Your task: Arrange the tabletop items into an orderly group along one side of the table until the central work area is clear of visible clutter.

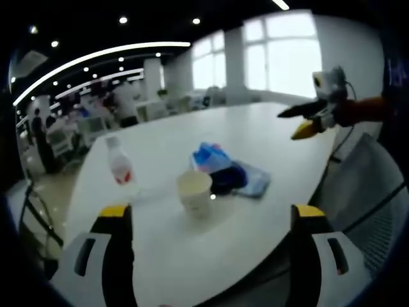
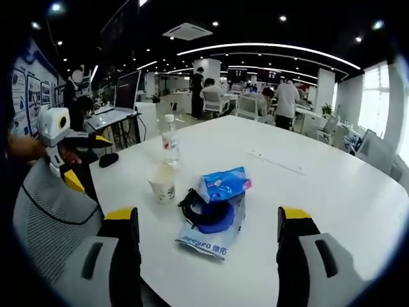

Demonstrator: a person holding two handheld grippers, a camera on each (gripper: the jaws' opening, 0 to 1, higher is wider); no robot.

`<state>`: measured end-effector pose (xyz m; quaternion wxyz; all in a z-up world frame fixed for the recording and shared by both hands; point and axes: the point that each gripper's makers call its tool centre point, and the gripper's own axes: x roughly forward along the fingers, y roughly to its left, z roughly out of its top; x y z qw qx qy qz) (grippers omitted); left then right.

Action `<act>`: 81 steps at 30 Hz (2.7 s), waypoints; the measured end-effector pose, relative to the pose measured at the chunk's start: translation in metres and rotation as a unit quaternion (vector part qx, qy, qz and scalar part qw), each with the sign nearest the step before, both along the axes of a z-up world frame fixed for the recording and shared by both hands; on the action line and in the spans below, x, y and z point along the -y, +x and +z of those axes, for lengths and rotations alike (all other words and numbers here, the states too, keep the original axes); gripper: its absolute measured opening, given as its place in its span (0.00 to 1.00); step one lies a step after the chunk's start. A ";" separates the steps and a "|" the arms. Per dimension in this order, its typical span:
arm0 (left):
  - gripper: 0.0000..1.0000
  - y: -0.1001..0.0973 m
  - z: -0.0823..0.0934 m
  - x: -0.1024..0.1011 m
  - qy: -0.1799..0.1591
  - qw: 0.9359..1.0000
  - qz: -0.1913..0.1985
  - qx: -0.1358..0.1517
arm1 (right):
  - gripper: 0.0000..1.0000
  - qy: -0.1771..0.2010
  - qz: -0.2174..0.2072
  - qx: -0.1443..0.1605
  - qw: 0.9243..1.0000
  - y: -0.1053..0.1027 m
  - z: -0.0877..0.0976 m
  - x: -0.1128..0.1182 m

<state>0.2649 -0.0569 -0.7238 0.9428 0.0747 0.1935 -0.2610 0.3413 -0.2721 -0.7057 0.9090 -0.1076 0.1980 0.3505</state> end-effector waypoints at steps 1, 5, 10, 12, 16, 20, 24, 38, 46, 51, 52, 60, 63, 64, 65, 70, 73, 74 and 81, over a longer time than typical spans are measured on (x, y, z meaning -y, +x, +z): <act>1.00 0.000 0.000 0.000 0.000 1.000 0.000 0.000 | 0.85 0.003 0.002 -0.002 1.000 0.001 0.000 -0.002; 1.00 0.000 -0.001 -0.001 0.001 1.000 0.002 0.000 | 0.83 0.002 0.009 -0.003 1.000 0.008 -0.005 -0.010; 1.00 0.000 -0.002 -0.001 -0.002 1.000 0.002 -0.002 | 0.79 0.002 0.019 0.000 1.000 0.017 -0.006 -0.022; 1.00 -0.001 -0.002 -0.001 -0.002 1.000 0.001 -0.001 | 0.77 0.000 0.026 0.003 1.000 0.021 -0.006 -0.028; 1.00 -0.002 -0.003 0.001 -0.006 1.000 -0.004 -0.007 | 0.72 -0.002 0.036 0.004 0.999 0.027 -0.009 -0.040; 1.00 -0.002 -0.007 0.001 -0.004 1.000 -0.010 -0.012 | 0.69 -0.001 0.045 0.008 0.999 0.033 -0.012 -0.051; 1.00 -0.003 -0.010 0.001 -0.006 1.000 -0.015 -0.017 | 0.66 -0.005 0.059 0.012 0.998 0.039 -0.016 -0.064; 1.00 -0.002 -0.009 0.002 -0.020 1.000 -0.018 -0.015 | 0.59 -0.013 0.095 0.019 0.995 0.054 -0.029 -0.096; 1.00 -0.002 -0.005 0.004 -0.023 1.000 -0.018 -0.009 | 0.53 -0.011 0.108 0.011 0.994 0.062 -0.036 -0.111; 1.00 -0.003 -0.007 0.005 -0.020 1.000 -0.021 -0.011 | 0.53 -0.011 0.119 0.004 0.993 0.065 -0.040 -0.124; 1.00 -0.003 -0.007 0.006 -0.021 0.999 -0.023 -0.012 | 0.53 -0.011 0.123 0.002 0.992 0.066 -0.041 -0.127; 0.99 -0.004 -0.008 0.007 -0.019 0.999 -0.030 -0.014 | 0.45 -0.018 0.143 -0.007 0.990 0.070 -0.053 -0.144; 0.99 -0.005 -0.008 0.009 -0.017 0.999 -0.033 -0.014 | 0.42 -0.023 0.149 -0.012 0.988 0.072 -0.059 -0.149; 0.98 -0.005 -0.008 0.009 -0.014 0.999 -0.033 -0.015 | 0.41 -0.023 0.151 -0.017 0.988 0.073 -0.061 -0.151; 0.98 -0.005 -0.008 0.009 -0.013 0.999 -0.034 -0.015 | 0.40 -0.022 0.153 -0.021 0.988 0.073 -0.062 -0.153; 0.97 -0.004 -0.005 0.009 -0.010 1.000 -0.026 -0.009 | 0.33 -0.028 0.159 -0.025 0.987 0.077 -0.070 -0.162; 0.97 -0.003 -0.005 0.008 -0.007 1.000 -0.022 -0.012 | 0.28 -0.033 0.163 -0.028 0.986 0.078 -0.075 -0.165; 0.97 -0.003 -0.005 0.008 -0.007 1.000 -0.022 -0.011 | 0.26 -0.034 0.163 -0.029 0.986 0.079 -0.076 -0.166; 0.95 -0.002 -0.003 0.006 -0.001 1.000 -0.019 -0.008 | 0.20 -0.038 0.169 -0.046 0.984 0.080 -0.085 -0.173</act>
